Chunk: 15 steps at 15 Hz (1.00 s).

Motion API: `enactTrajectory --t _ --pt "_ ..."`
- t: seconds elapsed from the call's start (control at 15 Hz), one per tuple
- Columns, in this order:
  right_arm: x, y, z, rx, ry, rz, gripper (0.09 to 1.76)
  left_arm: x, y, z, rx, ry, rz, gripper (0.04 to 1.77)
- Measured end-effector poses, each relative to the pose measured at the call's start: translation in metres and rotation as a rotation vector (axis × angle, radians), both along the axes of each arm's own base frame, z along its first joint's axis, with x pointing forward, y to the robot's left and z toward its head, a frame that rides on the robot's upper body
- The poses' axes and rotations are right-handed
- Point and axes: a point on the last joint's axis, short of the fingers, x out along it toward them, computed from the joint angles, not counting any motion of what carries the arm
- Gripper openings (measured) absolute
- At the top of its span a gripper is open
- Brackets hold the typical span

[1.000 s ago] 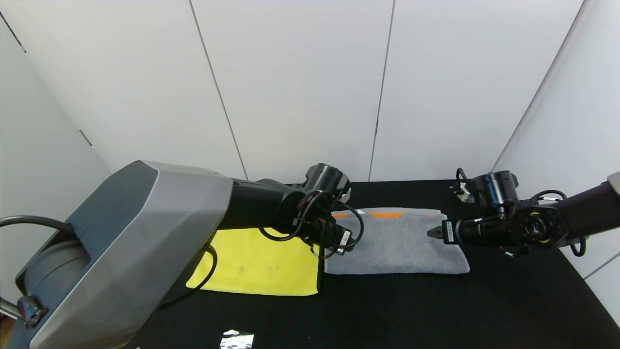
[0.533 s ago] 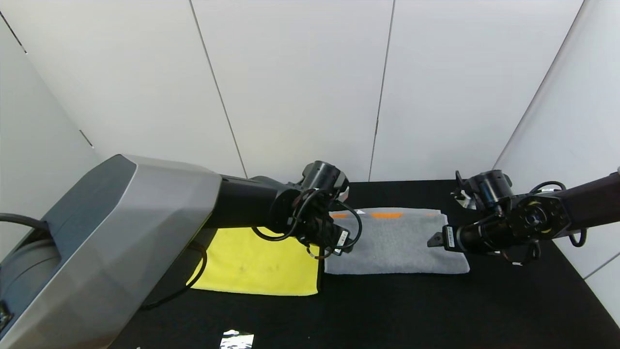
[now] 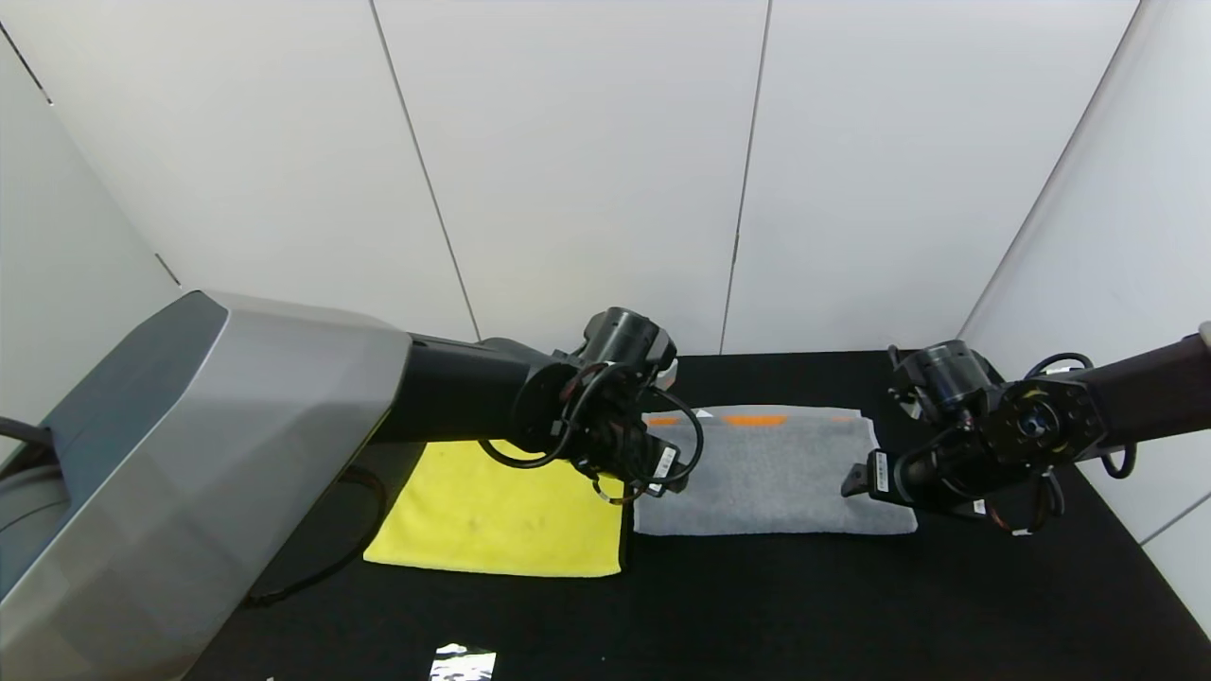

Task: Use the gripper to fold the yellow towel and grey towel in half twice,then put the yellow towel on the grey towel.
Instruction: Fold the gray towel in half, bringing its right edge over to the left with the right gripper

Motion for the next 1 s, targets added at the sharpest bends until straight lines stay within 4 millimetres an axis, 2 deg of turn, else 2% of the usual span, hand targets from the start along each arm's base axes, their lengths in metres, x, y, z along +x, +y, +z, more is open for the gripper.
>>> enactTrajectory --t 0.53,1.0 --pt "0.007 0.002 -0.016 0.014 0.035 -0.061 1.7 -0.001 0.004 0.001 0.002 0.003 0.005 1.7" --pt "0.011 0.013 -0.019 -0.023 0.042 -0.062 1.7 0.0 0.006 0.001 0.002 0.004 0.012 1.71"
